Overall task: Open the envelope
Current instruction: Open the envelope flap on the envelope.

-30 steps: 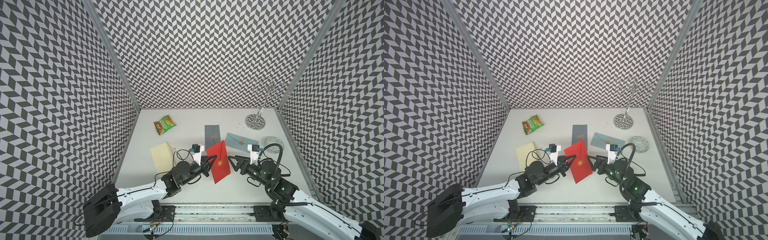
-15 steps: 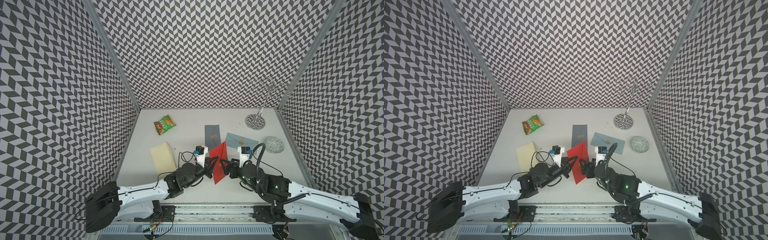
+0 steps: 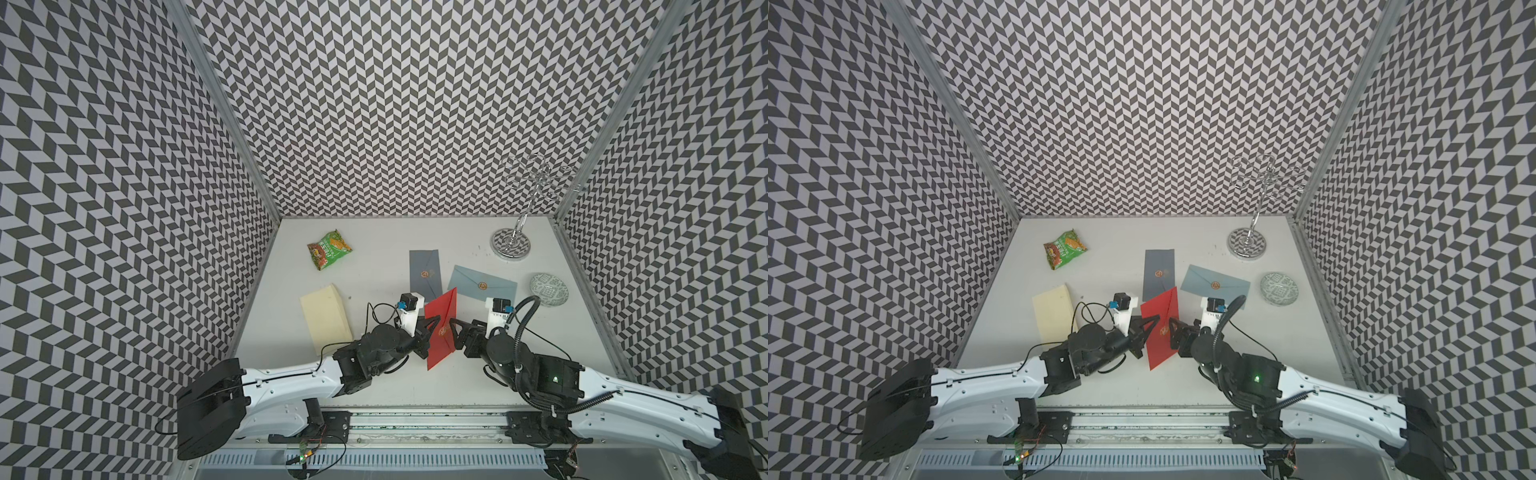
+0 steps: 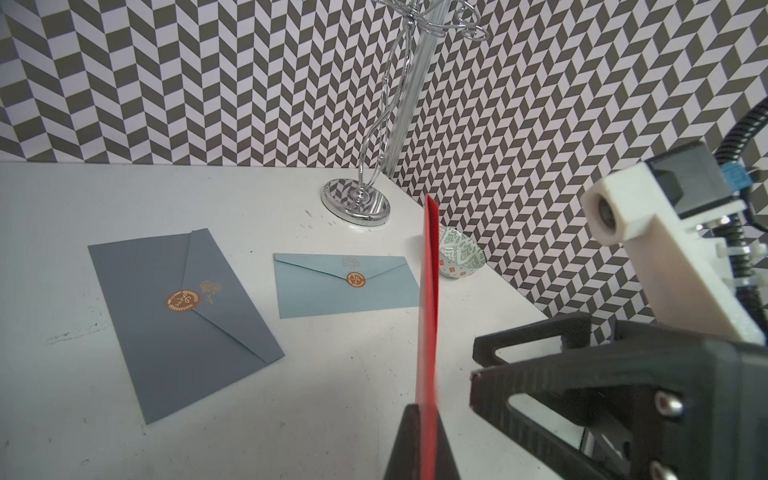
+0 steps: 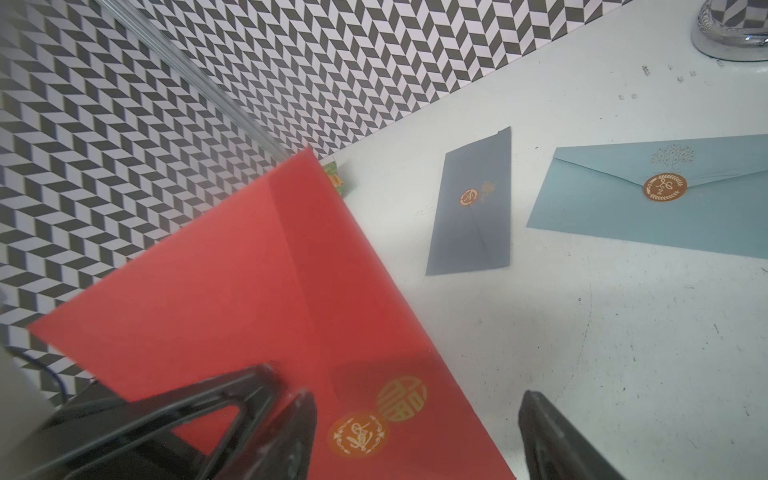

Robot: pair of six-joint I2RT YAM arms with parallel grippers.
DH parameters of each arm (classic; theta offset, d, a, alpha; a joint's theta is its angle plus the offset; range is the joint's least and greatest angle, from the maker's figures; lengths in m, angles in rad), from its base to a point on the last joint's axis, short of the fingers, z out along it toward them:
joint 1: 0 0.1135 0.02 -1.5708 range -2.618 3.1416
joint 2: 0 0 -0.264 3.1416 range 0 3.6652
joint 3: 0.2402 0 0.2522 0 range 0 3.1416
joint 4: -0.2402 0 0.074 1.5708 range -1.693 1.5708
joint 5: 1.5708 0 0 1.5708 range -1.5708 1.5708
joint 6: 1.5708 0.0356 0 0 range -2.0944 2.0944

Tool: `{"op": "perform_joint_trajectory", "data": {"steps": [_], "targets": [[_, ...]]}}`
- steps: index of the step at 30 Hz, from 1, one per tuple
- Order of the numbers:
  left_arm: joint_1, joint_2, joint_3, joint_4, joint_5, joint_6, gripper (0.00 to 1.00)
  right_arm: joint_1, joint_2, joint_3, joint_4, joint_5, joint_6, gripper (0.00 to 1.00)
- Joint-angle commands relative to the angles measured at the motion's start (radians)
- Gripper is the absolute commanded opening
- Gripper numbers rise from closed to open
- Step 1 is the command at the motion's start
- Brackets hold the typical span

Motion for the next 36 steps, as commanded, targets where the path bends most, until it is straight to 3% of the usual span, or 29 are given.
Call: {"op": "perform_joint_trajectory", "data": {"steps": [1,11,23,36], "targets": [[-0.010,0.000,0.037,-0.005,0.003,0.017,0.00,0.001,-0.001,0.009,0.079,-0.014,-0.027,0.78],[-0.019,0.001,0.041,-0.004,0.048,0.052,0.00,0.001,0.117,0.063,0.026,-0.004,0.026,0.80],[-0.025,0.018,0.052,-0.014,0.059,0.066,0.00,-0.005,0.147,0.092,-0.088,0.072,0.107,0.80],[-0.031,0.042,0.062,-0.021,0.044,0.075,0.00,-0.029,0.170,0.099,-0.117,0.066,0.138,0.77]]}}
